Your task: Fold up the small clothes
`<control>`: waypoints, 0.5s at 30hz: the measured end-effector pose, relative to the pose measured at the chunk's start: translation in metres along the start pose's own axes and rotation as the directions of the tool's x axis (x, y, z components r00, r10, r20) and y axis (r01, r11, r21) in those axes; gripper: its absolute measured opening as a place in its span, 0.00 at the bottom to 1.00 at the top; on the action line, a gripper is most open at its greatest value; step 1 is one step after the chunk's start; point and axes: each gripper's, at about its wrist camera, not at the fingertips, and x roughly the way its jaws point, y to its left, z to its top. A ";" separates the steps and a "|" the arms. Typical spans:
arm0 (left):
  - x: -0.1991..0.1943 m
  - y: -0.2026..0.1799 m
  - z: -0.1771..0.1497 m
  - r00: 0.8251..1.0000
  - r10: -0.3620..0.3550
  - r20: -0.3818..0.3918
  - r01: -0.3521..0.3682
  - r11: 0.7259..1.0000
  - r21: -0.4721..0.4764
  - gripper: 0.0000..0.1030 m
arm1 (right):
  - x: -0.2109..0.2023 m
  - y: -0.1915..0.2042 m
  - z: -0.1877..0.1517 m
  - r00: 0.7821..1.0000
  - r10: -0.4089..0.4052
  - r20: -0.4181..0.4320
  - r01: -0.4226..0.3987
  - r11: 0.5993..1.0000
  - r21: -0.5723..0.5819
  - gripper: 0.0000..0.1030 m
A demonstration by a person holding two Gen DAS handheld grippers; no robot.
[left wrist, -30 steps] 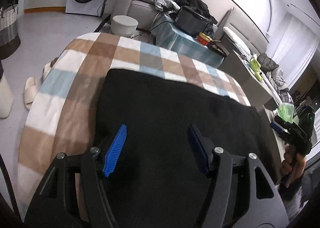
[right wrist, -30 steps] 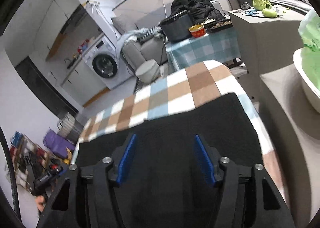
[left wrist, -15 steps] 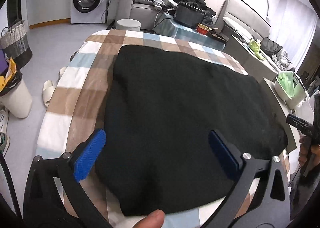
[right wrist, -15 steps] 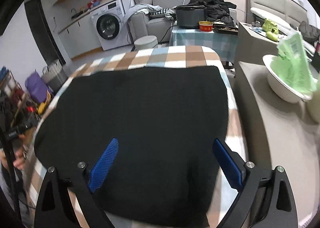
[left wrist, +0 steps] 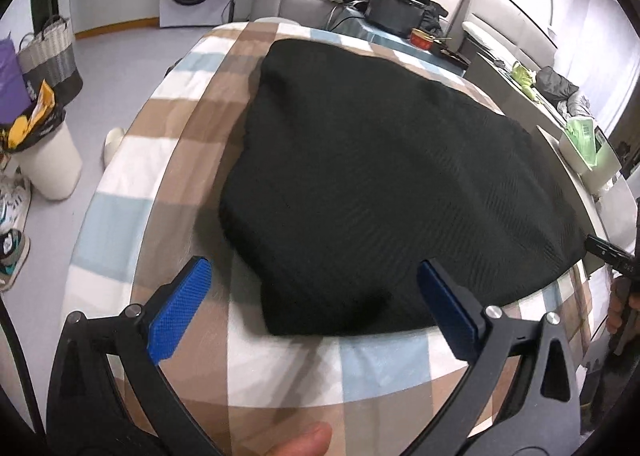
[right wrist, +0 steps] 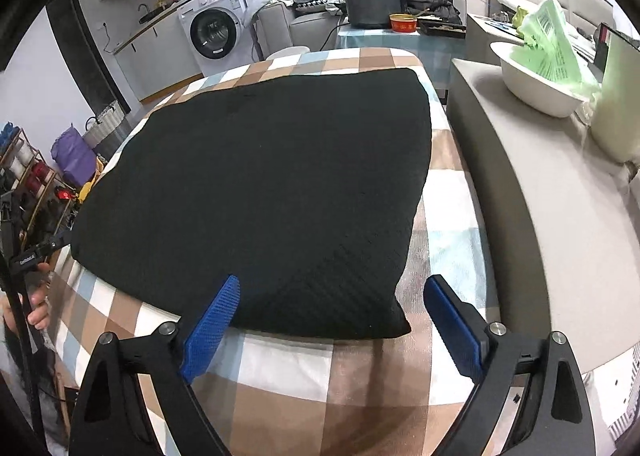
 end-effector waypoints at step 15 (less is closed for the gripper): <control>0.029 0.010 0.008 0.996 -0.077 -0.043 0.075 0.996 -0.047 0.36 | 0.021 -0.004 0.001 0.999 -0.007 -0.033 0.007 1.000 -0.011 0.17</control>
